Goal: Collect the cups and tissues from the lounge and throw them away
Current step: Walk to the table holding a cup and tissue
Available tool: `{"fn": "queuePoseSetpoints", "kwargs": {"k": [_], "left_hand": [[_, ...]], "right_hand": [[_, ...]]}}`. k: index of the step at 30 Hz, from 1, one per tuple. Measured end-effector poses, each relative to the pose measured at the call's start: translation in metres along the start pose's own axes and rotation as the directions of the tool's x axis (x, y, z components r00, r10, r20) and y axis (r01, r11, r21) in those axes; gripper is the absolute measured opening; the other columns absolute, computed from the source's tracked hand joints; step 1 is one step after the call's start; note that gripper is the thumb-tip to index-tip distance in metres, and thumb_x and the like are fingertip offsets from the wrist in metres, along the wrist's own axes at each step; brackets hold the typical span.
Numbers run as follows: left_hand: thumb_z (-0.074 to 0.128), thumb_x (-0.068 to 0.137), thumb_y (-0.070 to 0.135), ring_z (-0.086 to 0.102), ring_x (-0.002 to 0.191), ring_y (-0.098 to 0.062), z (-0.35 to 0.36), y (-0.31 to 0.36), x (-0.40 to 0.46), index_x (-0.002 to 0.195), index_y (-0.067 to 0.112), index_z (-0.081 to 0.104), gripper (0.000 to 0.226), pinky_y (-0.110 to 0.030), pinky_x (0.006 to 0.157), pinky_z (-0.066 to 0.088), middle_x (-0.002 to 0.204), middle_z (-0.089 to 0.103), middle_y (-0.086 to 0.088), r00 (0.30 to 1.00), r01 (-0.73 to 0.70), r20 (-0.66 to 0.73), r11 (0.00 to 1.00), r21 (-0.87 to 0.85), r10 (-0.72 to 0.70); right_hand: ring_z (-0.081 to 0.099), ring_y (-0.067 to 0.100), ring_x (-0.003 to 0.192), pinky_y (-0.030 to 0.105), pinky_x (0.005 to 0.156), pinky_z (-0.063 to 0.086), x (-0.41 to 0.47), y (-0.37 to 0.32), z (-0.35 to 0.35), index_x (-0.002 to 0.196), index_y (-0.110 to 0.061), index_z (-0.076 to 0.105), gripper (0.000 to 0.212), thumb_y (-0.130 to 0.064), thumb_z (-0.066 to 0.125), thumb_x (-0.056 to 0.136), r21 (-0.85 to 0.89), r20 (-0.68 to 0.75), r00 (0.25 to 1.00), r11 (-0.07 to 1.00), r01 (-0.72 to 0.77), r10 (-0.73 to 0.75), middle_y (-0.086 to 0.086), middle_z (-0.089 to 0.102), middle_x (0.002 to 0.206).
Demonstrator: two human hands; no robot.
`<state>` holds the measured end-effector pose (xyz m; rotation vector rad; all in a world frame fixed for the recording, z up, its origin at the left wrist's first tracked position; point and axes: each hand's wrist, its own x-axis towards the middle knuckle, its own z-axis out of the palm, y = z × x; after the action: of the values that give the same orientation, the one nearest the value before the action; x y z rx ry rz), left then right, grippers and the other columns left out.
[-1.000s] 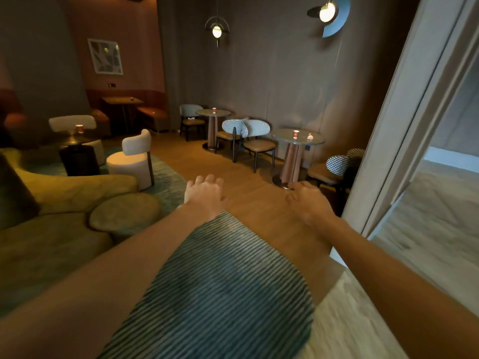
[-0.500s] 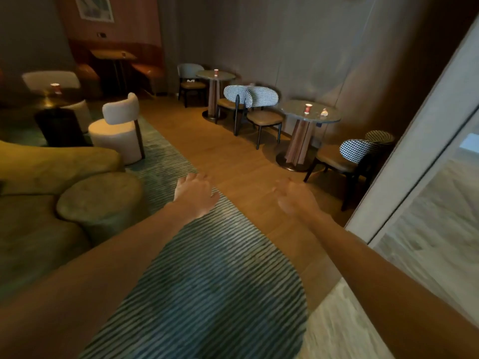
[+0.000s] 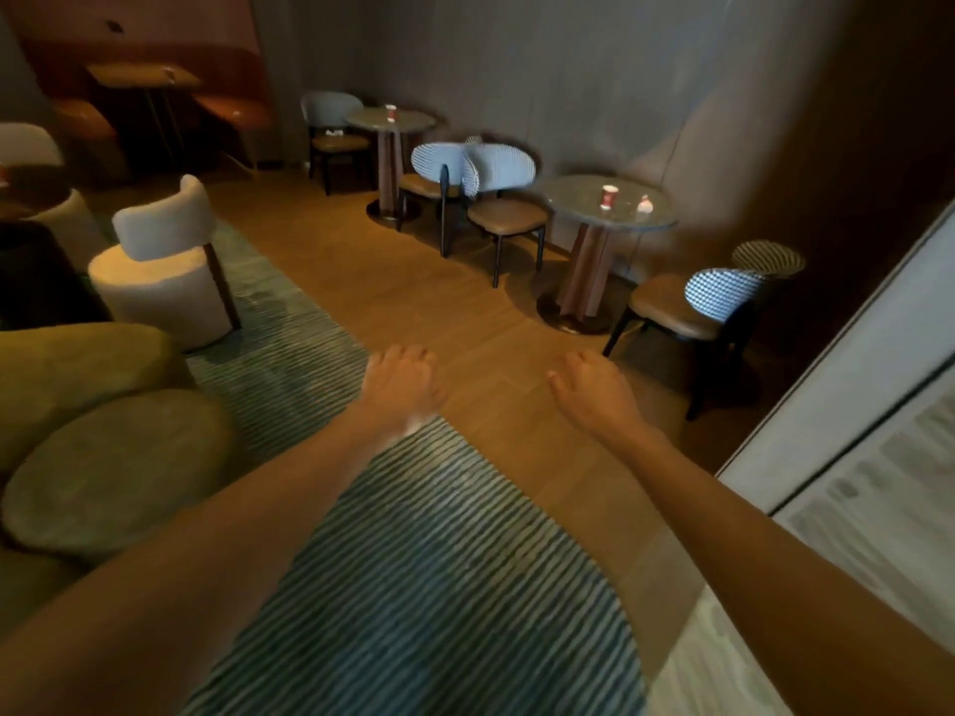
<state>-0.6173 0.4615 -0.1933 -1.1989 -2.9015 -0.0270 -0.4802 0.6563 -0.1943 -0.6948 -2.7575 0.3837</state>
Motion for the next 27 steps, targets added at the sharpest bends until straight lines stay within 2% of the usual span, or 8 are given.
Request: {"fn": "queuePoseSetpoints", "kwargs": {"k": [7, 13, 16, 21, 27], "left_hand": [[0.042, 0.095, 0.042, 0.041, 0.126, -0.029, 0.054, 0.028, 0.156, 0.130, 0.013, 0.046, 0.046, -0.044, 0.103, 0.036, 0.136, 0.047, -0.007, 0.996, -0.063, 0.061, 0.998, -0.024, 0.065], [0.042, 0.094, 0.045, 0.042, 0.126, -0.030, 0.052, 0.071, 0.315, 0.132, 0.016, 0.046, 0.047, -0.045, 0.102, 0.036, 0.136, 0.048, -0.006, 0.994, -0.066, 0.085, 0.998, -0.022, 0.068], [0.041, 0.093, 0.046, 0.042, 0.124, -0.029, 0.061, 0.083, 0.379, 0.130, 0.017, 0.049, 0.047, -0.043, 0.100, 0.035, 0.133, 0.050, -0.005, 0.996, -0.073, 0.054, 0.997, -0.021, 0.074], [0.041, 0.092, 0.047, 0.042, 0.124, -0.029, 0.101, 0.085, 0.455, 0.130, 0.017, 0.048, 0.049, -0.042, 0.100, 0.034, 0.134, 0.049, -0.005, 0.986, -0.125, 0.109, 0.992, -0.013, 0.126], [0.041, 0.093, 0.048, 0.043, 0.124, -0.030, 0.128, 0.061, 0.590, 0.131, 0.016, 0.047, 0.050, -0.043, 0.099, 0.035, 0.134, 0.049, -0.006, 0.980, -0.151, 0.130, 0.988, -0.031, 0.154]], "right_hand": [[0.050, 0.033, 0.117, 0.043, 0.095, 0.045, 0.100, 0.094, 0.052, 0.122, -0.008, 0.057, 0.037, -0.032, 0.046, 0.097, -0.022, 0.096, 0.985, 0.990, -0.141, 0.143, 0.015, 0.056, 0.124], [0.051, 0.030, 0.118, 0.044, 0.096, 0.045, 0.230, 0.171, 0.050, 0.125, -0.009, 0.056, 0.038, -0.032, 0.047, 0.097, 0.028, 0.023, 0.982, 0.982, -0.189, 0.189, 0.013, 0.056, 0.127], [0.049, 0.029, 0.120, 0.042, 0.096, 0.044, 0.287, 0.200, 0.057, 0.129, -0.010, 0.054, 0.040, -0.032, 0.046, 0.097, 0.016, 0.016, 0.983, 0.983, -0.181, 0.181, 0.012, 0.054, 0.130], [0.046, 0.030, 0.125, 0.042, 0.101, 0.041, 0.362, 0.231, 0.098, 0.133, -0.010, 0.050, 0.041, -0.032, 0.045, 0.098, -0.023, 0.148, 0.966, 0.977, -0.210, 0.211, 0.013, 0.052, 0.134], [0.046, 0.030, 0.123, 0.041, 0.099, 0.040, 0.482, 0.260, 0.138, 0.130, -0.009, 0.053, 0.038, -0.030, 0.044, 0.099, -0.051, 0.143, 0.961, 0.972, -0.231, 0.236, 0.013, 0.054, 0.131]]}}
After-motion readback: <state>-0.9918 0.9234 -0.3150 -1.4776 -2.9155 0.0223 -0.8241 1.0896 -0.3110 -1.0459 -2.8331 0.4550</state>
